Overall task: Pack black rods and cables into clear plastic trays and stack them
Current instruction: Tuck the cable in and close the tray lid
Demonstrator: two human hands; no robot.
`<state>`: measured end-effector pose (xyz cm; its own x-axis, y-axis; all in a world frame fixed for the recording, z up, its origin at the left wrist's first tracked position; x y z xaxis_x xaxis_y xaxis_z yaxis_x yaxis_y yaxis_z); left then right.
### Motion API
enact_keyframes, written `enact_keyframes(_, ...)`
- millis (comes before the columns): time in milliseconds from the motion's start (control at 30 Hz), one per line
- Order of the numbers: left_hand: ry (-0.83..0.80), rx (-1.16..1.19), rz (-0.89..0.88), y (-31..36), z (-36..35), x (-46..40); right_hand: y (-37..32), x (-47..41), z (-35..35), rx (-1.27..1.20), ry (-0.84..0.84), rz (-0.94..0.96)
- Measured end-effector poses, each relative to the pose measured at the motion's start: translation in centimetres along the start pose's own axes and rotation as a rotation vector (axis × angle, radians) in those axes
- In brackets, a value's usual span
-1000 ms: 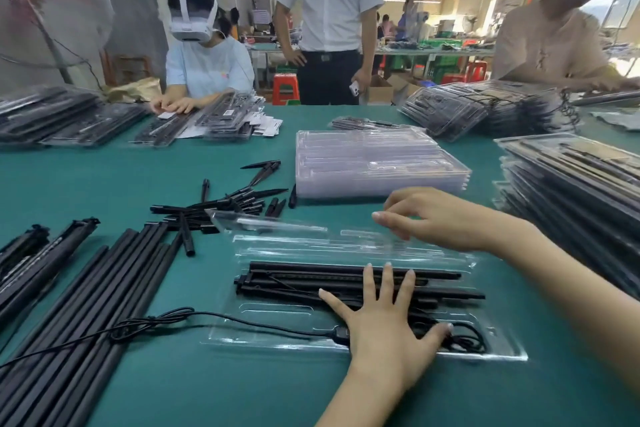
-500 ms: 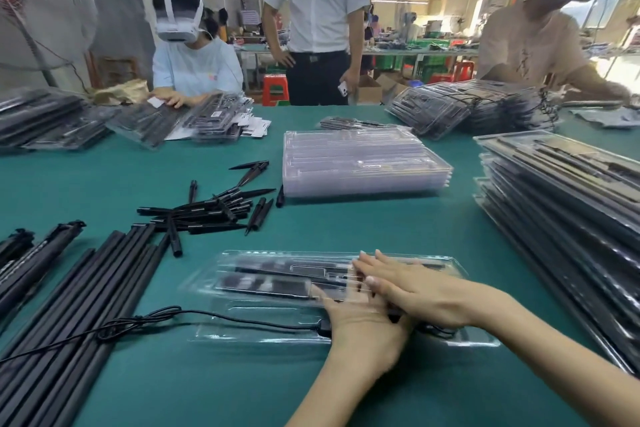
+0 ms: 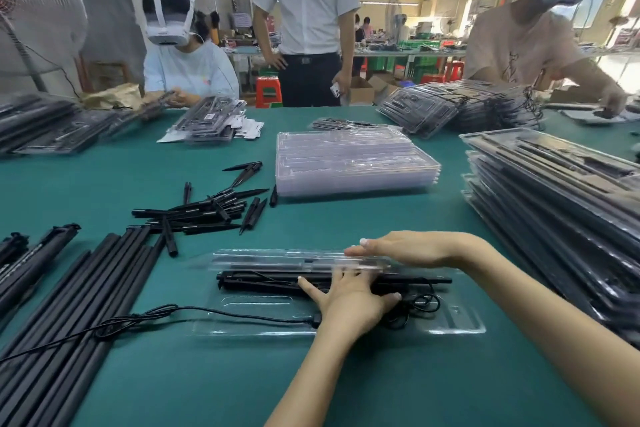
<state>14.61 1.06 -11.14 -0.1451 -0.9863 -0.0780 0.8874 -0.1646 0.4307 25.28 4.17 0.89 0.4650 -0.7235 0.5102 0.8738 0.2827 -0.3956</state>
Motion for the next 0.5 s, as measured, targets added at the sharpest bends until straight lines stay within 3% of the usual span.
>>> enact_keyframes(133,0.045,0.097,0.043,0.9,1.8,0.6,0.6,-0.4,0.6,-0.133,-0.028,0.020)
enact_keyframes(300,0.073,0.242,-0.027,1.6,2.7,1.9,1.1,-0.8,0.6,-0.173,-0.022,0.018)
enact_keyframes(500,0.082,0.218,-0.070,2.2,3.5,2.8,1.0,-1.0,0.6,-0.178,0.007,0.017)
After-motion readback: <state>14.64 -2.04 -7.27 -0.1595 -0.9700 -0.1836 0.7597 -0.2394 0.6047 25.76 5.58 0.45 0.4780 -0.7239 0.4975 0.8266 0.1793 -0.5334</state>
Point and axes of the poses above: each hand's wrist, its own x-axis away from the middle knuckle, its own z-axis out of the back of the hand, y = z × x, the point moved 1 cm from there along -x, towards the middle knuckle, and after that the axes turned 10 degrees about -z, right-handed, at the moved point
